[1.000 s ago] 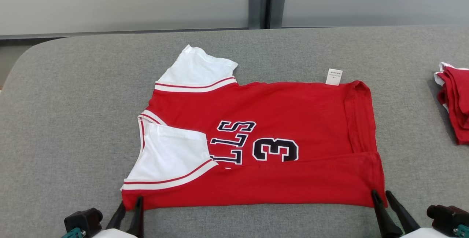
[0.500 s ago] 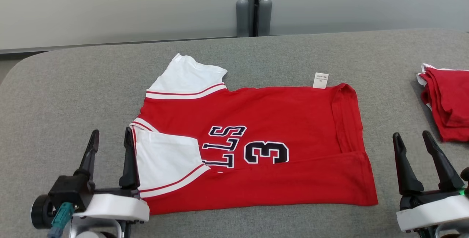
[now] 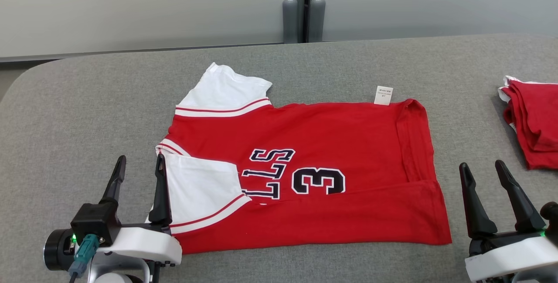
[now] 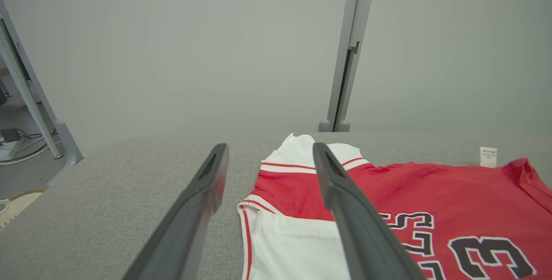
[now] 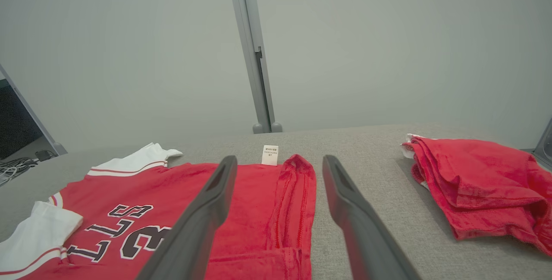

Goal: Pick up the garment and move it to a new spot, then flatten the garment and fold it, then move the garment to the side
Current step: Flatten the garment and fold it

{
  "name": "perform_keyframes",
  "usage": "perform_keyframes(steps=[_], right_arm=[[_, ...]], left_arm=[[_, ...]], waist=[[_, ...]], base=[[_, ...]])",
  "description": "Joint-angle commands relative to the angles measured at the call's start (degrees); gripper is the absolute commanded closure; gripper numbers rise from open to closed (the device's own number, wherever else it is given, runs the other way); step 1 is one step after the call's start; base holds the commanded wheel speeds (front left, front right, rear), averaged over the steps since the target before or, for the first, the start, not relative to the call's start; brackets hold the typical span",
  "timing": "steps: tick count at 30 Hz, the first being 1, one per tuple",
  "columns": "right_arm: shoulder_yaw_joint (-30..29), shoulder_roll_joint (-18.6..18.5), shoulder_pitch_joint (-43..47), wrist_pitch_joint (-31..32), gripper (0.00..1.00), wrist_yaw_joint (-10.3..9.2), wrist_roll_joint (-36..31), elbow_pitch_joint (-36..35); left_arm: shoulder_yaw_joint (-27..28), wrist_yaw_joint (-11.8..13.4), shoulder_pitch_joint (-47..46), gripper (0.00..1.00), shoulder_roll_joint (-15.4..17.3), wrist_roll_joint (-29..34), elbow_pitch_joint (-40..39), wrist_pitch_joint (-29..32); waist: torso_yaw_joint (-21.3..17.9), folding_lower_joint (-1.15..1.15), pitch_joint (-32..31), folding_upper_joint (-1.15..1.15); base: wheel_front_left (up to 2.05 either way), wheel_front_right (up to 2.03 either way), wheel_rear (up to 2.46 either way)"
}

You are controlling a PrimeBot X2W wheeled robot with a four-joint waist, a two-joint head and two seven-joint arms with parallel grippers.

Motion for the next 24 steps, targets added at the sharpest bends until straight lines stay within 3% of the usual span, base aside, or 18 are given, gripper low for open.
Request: perform_keyframes(steps=[1, 7, 12, 23, 24], right_arm=[[0.1, 0.1, 0.5, 0.1, 0.0, 0.0, -0.4, -0.4], [0.3, 0.1, 0.0, 0.2, 0.0, 0.0, 0.0, -0.3], [0.0, -0.6, -1.7, -0.3, 0.0, 0.0, 0.8, -0.7], [2.6, -2.1, -8.3, -1.9, 0.0, 0.0, 2.9, -0.1], [3.3, -2.4, -9.7, -2.5, 0.0, 0.0, 3.3, 0.4]], left_arm=[[0.0, 0.1, -0.9, 0.0, 0.2, -0.1, 0.4, -0.2], [-0.9, -0.9, -3.1, 0.0, 0.1, -0.6, 1.7, 0.1], [-2.5, -3.6, -11.0, 0.0, -0.9, -1.6, 5.7, 1.7], [-3.7, -10.2, -35.9, 0.0, -2.7, -4.2, 25.7, 5.4], [-3.7, -10.9, -40.7, 0.0, -2.4, -4.1, 31.0, 6.1]], waist=[[0.2, 0.0, 0.2, 0.0], [0.4, 0.0, 1.0, 0.0], [-0.1, 0.0, 4.1, 0.0], [-5.3, 0.0, 15.1, 0.0], [-6.5, 0.0, 17.3, 0.0]], base=[[0.0, 0.0, 0.0], [0.0, 0.0, 0.0], [0.0, 0.0, 0.0], [0.0, 0.0, 0.0], [0.0, 0.0, 0.0]])
